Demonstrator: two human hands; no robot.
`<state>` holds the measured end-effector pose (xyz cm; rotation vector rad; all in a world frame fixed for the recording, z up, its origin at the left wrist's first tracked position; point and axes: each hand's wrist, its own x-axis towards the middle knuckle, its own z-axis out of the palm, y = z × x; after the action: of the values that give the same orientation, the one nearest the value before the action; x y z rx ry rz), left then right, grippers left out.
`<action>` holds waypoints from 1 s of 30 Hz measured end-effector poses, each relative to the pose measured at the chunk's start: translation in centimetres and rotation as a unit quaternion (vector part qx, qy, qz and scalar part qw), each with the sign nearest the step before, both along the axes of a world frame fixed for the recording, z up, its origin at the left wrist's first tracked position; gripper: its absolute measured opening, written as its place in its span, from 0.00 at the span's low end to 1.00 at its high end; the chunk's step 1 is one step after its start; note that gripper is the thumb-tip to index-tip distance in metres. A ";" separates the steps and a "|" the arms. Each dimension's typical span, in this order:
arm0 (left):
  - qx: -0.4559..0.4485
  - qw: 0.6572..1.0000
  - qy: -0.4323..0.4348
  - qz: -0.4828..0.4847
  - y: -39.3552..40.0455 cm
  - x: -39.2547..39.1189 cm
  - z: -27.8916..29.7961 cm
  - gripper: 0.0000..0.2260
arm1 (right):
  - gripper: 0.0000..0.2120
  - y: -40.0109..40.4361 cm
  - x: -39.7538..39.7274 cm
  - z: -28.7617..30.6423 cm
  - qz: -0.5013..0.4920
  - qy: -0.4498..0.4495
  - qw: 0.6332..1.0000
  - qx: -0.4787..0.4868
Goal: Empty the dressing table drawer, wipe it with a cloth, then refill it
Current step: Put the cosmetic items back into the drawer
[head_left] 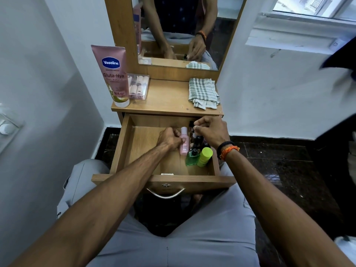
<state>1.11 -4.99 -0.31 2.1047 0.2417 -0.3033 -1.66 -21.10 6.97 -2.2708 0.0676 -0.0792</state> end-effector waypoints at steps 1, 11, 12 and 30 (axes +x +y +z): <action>0.001 1.000 -0.001 -0.002 0.0 0.0 0.0 0.09 | 0.04 0.0 0.0 0.0 0.000 0.000 1.000 -0.001; -0.022 0.998 -0.041 0.036 1.9 -1.0 1.5 0.10 | 0.03 1.5 0.5 -0.3 0.020 -0.014 1.000 -0.010; -0.031 0.997 -0.048 0.046 2.4 -1.3 1.7 0.10 | 0.03 2.0 0.5 -0.2 0.027 -0.020 0.999 -0.014; -0.010 0.912 -0.274 0.306 13.5 -3.1 10.5 0.20 | 0.13 15.6 3.5 5.7 0.092 -0.112 0.983 0.108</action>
<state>-2.03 8.47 10.17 1.8901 0.5321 0.6462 1.84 -5.49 12.64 -2.0270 -0.2412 -0.2196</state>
